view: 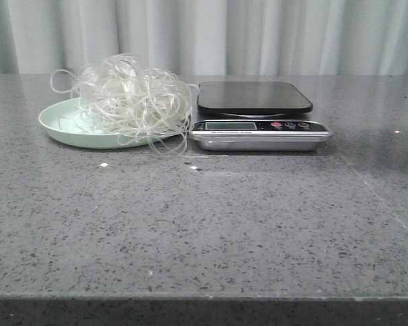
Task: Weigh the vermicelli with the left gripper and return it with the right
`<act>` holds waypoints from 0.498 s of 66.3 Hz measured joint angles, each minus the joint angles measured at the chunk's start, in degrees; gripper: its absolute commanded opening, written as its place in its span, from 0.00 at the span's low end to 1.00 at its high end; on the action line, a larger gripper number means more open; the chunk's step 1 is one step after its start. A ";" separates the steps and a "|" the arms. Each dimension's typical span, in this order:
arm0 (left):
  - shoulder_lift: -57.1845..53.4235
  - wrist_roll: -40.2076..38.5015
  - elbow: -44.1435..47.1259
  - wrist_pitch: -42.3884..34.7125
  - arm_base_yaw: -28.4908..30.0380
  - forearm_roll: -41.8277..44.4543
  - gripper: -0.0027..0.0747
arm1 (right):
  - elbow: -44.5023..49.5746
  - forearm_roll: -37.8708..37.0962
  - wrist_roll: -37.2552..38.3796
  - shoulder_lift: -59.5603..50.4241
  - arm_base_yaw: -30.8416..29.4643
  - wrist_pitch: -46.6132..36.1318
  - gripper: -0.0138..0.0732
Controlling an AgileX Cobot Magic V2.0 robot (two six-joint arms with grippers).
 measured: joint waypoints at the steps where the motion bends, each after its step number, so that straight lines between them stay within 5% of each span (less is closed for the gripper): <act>1: 0.00 0.00 0.00 0.00 0.00 0.00 0.25 | 1.93 0.00 0.00 -2.05 -0.10 -0.79 0.86; 33: 0.00 0.00 0.00 0.00 0.00 0.00 0.25 | 41.23 -0.66 0.00 -55.15 -0.10 -20.52 0.86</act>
